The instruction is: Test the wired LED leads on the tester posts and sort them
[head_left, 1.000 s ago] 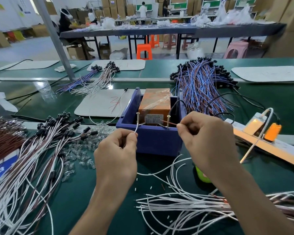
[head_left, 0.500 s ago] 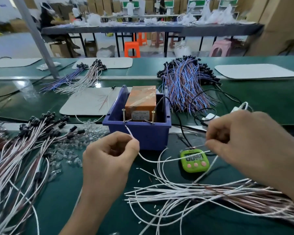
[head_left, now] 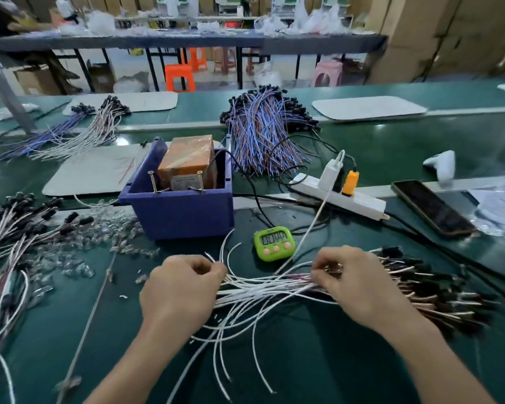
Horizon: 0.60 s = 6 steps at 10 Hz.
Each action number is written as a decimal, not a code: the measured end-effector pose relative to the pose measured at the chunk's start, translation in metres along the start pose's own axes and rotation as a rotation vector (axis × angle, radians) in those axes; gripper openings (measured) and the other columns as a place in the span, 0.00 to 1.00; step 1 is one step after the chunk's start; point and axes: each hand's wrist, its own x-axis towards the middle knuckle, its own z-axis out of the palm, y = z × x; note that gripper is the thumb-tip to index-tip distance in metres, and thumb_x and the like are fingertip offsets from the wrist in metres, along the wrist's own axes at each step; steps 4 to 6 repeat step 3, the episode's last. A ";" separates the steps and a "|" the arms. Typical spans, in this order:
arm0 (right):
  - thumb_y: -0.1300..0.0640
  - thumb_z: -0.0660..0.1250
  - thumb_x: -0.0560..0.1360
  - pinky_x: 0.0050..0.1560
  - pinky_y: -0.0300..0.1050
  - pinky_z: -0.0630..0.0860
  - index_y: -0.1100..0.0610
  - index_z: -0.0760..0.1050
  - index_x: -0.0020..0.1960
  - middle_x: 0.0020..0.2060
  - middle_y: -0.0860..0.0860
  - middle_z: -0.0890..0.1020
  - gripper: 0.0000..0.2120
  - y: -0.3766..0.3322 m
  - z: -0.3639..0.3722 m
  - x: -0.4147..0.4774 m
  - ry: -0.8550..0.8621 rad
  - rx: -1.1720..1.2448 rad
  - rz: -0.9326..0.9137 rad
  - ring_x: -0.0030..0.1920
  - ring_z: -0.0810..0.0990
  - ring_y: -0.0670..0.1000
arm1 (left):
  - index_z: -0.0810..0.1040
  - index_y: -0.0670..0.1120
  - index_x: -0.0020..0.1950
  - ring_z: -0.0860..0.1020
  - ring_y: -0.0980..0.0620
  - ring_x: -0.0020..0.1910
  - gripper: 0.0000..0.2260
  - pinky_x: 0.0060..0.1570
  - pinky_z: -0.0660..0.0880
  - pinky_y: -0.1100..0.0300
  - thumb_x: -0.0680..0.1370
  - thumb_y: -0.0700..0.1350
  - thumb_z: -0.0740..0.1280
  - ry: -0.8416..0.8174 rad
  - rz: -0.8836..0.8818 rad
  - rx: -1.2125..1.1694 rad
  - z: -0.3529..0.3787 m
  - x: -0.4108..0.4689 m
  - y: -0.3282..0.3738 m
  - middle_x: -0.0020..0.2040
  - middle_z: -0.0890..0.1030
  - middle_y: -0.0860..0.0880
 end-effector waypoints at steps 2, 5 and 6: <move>0.55 0.76 0.72 0.52 0.24 0.69 0.41 0.84 0.50 0.44 0.38 0.82 0.10 0.007 0.006 -0.012 0.020 0.122 -0.022 0.47 0.79 0.36 | 0.80 0.58 0.29 0.71 0.57 0.29 0.15 0.32 0.66 0.60 0.73 0.63 0.67 0.143 -0.003 0.235 -0.006 -0.002 -0.012 0.25 0.75 0.58; 0.59 0.78 0.70 0.53 0.21 0.65 0.39 0.84 0.47 0.47 0.36 0.83 0.15 -0.002 -0.016 -0.023 0.207 0.202 -0.003 0.51 0.79 0.34 | 0.81 0.63 0.35 0.73 0.57 0.27 0.11 0.30 0.65 0.64 0.71 0.65 0.64 0.288 0.091 0.100 -0.033 -0.001 -0.024 0.23 0.75 0.59; 0.59 0.78 0.70 0.53 0.21 0.65 0.39 0.84 0.47 0.47 0.36 0.83 0.15 -0.002 -0.016 -0.023 0.207 0.202 -0.003 0.51 0.79 0.34 | 0.81 0.63 0.35 0.73 0.57 0.27 0.11 0.30 0.65 0.64 0.71 0.65 0.64 0.288 0.091 0.100 -0.033 -0.001 -0.024 0.23 0.75 0.59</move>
